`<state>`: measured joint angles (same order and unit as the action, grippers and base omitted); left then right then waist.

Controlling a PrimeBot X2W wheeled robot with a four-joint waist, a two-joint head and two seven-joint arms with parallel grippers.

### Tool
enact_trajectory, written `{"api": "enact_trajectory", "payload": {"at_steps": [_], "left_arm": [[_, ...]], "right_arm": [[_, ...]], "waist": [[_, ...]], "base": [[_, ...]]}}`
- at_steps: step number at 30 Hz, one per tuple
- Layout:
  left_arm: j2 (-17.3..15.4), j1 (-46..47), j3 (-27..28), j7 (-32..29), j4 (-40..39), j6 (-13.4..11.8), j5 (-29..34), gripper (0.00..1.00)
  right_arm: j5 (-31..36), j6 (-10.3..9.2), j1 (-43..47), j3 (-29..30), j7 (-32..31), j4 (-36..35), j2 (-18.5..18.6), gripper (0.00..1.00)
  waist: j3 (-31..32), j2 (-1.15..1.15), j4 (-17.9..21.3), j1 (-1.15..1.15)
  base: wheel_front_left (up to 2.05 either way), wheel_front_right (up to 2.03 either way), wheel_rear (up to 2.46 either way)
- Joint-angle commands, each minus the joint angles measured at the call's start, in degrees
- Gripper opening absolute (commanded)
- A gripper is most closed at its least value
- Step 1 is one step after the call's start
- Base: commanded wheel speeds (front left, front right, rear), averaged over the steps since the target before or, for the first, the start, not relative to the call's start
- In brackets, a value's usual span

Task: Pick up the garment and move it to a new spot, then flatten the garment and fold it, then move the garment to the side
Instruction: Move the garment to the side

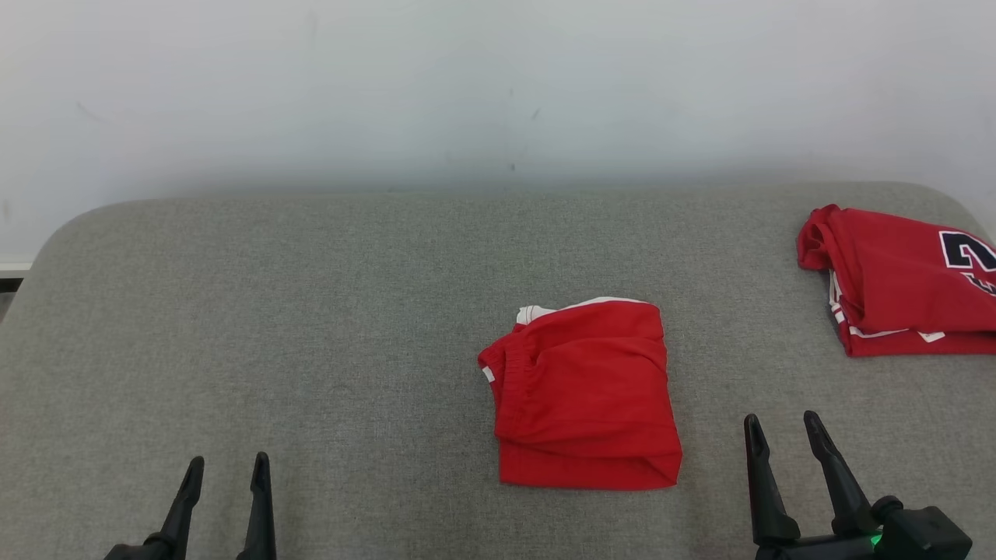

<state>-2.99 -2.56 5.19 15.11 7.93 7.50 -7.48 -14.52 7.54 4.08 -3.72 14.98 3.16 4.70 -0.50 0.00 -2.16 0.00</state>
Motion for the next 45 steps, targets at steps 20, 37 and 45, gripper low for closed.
{"api": "enact_trajectory", "payload": {"at_steps": [20, 37, 45], "left_arm": [[0.02, 3.91, -1.02, 0.00, 0.35, -0.07, -1.06, 1.00], [0.08, 7.36, -2.09, 0.00, 1.11, -0.07, -1.66, 1.00], [0.10, 8.23, -2.23, 0.00, 1.96, -0.07, -2.07, 1.00]], "right_arm": [[2.65, -0.12, -21.53, -0.75, -7.97, 16.32, 0.54, 1.00], [1.06, -0.12, -29.87, -1.81, -6.98, 38.27, -0.59, 1.00], [-2.12, -0.12, -31.26, -6.08, -6.35, 45.93, -1.69, 0.00]], "waist": [[-5.21, 0.00, -2.20, 0.00], [-10.39, 0.00, -3.85, 0.00], [-10.68, 0.00, -3.73, 0.00]], "base": [[0.00, 0.00, 0.00], [0.00, 0.00, 0.00], [0.00, 0.00, 0.00]]}}
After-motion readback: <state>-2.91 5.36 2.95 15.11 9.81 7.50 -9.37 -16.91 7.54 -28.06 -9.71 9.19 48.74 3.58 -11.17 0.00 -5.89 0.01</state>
